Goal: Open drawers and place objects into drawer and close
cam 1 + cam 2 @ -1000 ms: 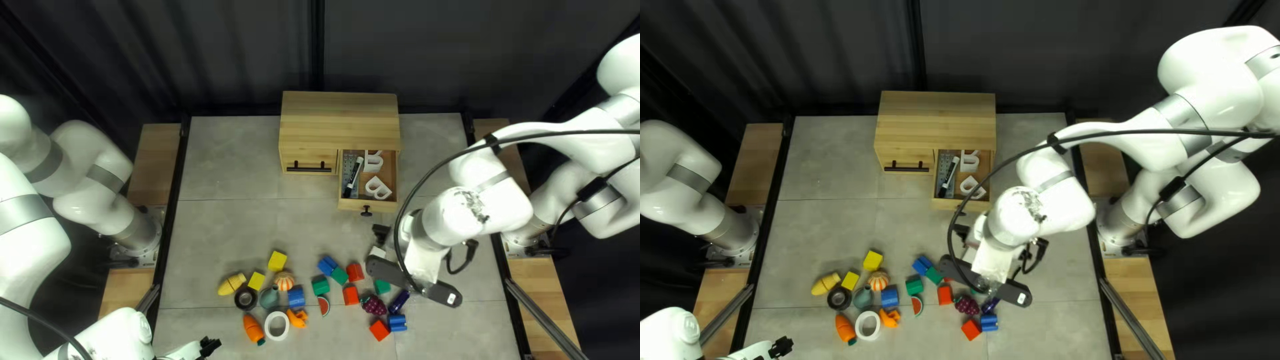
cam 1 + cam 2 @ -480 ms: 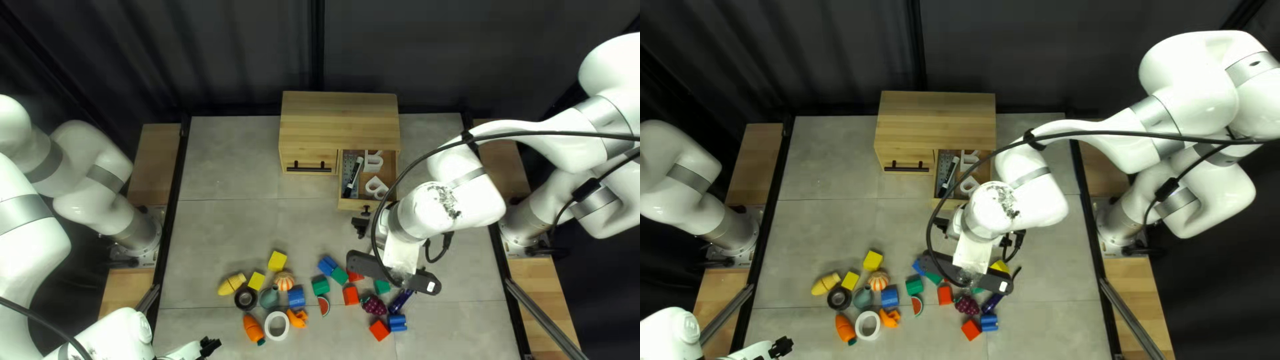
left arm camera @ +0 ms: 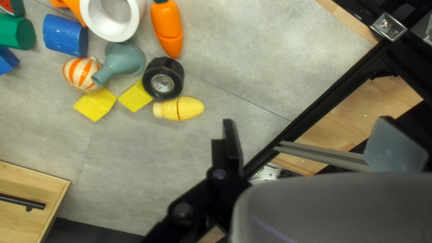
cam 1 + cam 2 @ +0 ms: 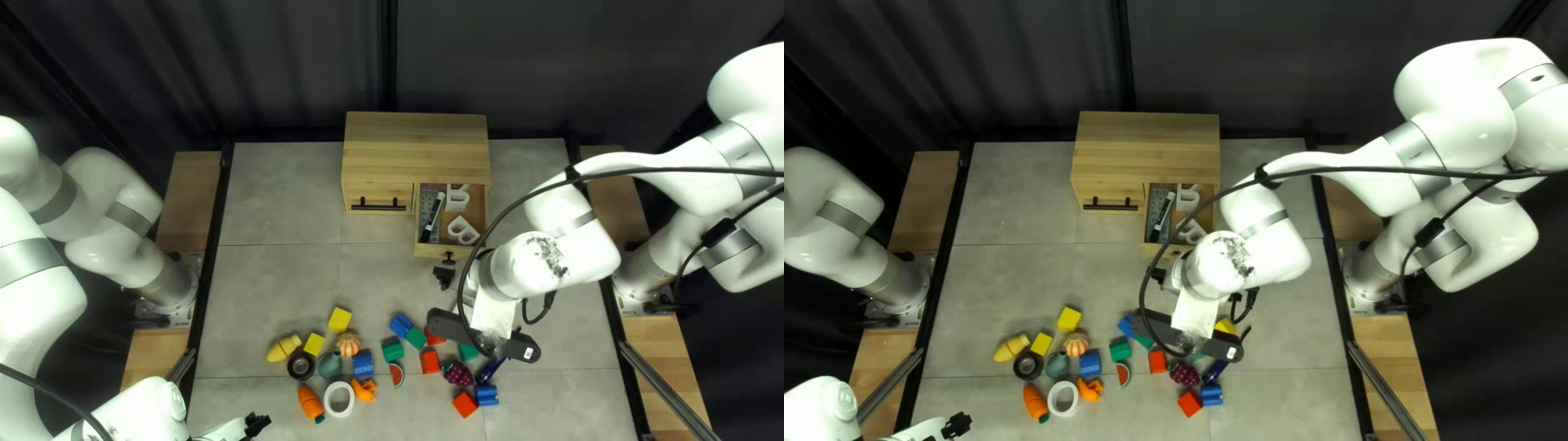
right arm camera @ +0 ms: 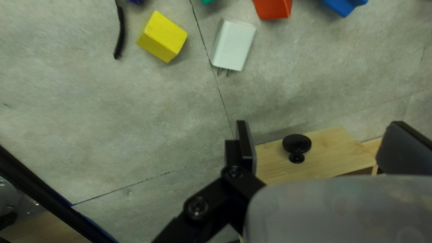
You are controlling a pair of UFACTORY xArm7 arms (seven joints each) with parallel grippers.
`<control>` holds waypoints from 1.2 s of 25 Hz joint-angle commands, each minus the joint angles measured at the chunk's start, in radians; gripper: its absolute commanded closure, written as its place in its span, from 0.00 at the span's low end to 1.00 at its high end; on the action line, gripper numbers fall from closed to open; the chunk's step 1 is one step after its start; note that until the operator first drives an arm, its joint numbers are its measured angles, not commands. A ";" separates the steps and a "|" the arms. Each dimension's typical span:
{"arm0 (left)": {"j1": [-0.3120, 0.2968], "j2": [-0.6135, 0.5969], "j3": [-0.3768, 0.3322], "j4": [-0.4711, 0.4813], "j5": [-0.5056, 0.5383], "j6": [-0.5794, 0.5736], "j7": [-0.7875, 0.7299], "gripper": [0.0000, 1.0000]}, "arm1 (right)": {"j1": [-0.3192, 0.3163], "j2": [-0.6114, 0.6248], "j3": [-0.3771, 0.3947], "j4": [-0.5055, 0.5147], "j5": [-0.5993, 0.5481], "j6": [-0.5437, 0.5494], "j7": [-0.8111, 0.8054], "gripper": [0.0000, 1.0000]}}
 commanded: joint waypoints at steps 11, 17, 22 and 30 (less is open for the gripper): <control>0.000 0.000 0.000 0.000 0.000 0.000 0.000 0.00 | -0.013 0.060 -0.017 0.003 -0.036 -0.042 -0.135 0.00; 0.000 0.000 0.000 0.000 0.000 0.000 0.000 0.00 | -0.019 0.091 -0.024 -0.009 -0.010 -0.069 -0.203 0.00; 0.000 0.000 0.000 0.000 0.000 0.000 0.000 0.00 | -0.035 0.116 -0.039 0.001 0.003 -0.092 -0.260 0.00; 0.000 0.000 0.000 0.000 0.000 0.000 0.000 0.00 | -0.055 0.171 -0.053 0.035 0.027 -0.111 -0.320 0.00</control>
